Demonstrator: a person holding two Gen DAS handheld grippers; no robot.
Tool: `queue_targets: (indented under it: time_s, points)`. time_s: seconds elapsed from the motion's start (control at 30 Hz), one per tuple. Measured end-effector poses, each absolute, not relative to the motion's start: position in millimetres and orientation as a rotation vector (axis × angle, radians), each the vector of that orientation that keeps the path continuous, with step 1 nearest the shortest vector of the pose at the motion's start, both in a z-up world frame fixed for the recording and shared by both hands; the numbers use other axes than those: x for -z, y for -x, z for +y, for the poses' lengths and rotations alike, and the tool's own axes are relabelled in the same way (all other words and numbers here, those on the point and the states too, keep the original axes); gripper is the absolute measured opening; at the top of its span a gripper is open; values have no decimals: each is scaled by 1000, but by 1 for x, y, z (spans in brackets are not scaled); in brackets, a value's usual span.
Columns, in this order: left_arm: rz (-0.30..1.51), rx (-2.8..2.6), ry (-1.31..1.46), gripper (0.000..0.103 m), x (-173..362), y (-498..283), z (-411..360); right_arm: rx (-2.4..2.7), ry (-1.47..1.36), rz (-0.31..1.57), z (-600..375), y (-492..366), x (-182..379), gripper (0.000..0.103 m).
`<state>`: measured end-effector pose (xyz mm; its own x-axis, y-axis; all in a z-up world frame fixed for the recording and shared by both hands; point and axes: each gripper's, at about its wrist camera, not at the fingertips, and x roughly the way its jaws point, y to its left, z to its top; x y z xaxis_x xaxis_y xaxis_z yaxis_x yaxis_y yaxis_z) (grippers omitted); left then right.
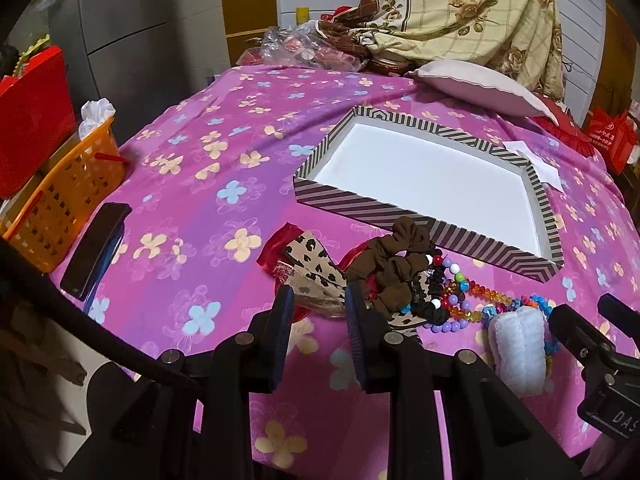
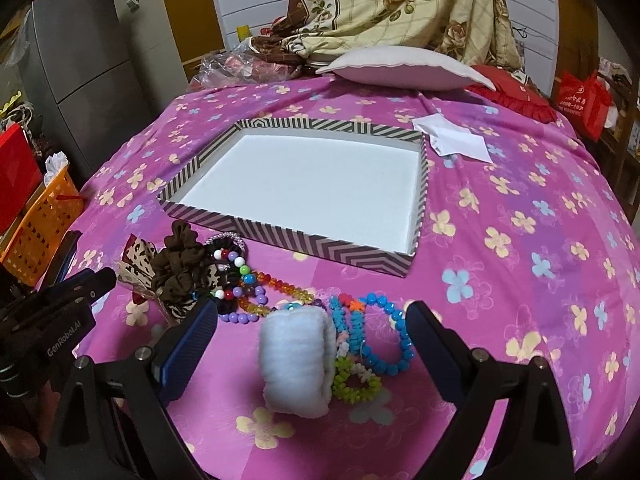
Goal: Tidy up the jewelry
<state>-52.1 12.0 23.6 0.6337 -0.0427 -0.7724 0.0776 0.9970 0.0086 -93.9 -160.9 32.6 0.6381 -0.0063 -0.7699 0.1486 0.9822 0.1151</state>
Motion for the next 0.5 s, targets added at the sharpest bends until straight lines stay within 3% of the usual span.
queue_targets:
  time_s: [0.5]
  points:
    - [892, 70, -35, 47, -20, 56, 16, 103, -173, 892, -157, 95, -29, 97]
